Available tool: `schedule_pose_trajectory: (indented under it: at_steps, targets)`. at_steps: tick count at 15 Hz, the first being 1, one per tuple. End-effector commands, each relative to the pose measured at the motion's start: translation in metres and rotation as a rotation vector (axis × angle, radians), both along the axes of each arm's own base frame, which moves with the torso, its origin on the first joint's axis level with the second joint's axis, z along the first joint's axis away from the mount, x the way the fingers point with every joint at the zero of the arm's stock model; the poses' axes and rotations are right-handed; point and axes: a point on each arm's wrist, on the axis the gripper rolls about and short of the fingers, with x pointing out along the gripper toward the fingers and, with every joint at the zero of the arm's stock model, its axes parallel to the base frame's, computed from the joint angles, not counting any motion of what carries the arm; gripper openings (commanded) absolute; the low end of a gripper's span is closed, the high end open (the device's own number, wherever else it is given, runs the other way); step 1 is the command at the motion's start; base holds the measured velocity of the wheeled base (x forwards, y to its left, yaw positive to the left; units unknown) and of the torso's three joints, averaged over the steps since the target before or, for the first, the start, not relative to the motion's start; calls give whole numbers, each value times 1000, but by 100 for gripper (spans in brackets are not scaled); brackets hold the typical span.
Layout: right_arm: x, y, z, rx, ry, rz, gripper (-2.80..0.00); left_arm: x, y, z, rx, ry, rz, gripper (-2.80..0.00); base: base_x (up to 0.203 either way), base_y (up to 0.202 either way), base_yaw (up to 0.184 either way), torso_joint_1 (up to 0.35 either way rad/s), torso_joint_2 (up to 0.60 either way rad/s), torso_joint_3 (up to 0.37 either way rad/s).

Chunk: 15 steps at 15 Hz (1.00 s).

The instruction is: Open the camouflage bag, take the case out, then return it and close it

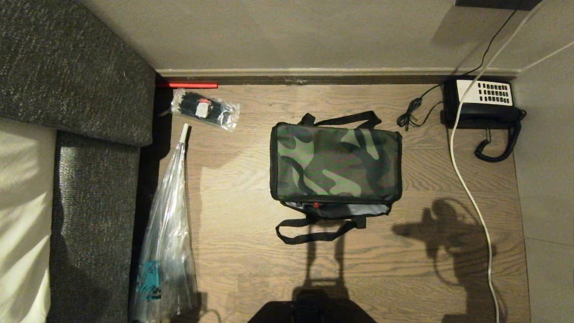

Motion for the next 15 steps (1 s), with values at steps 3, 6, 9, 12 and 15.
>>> schedule_pose_trajectory:
  at_steps: [3, 6, 9, 12, 15]
  targets:
    - [9, 0, -1, -17, 85, 12, -280, 0, 0, 0, 0, 2, 0, -280, 0, 0, 0, 0, 0, 0]
    - [21, -1, 6, -8, 379, 35, -280, 0, 0, 0, 0, 2, 0, -280, 0, 0, 0, 0, 0, 0]
    - [40, -1, -8, 12, 792, 51, -280, 0, 0, 0, 0, 2, 0, -280, 0, 0, 0, 0, 0, 0]
    - [50, -1, -16, 49, 1027, 32, -280, 0, 0, 0, 0, 1, 0, -280, 0, 0, 0, 0, 0, 0]
    - [58, -1, -19, 128, 1091, -35, -280, 0, 0, 0, 0, 2, 0, -280, 0, 0, 0, 0, 0, 0]
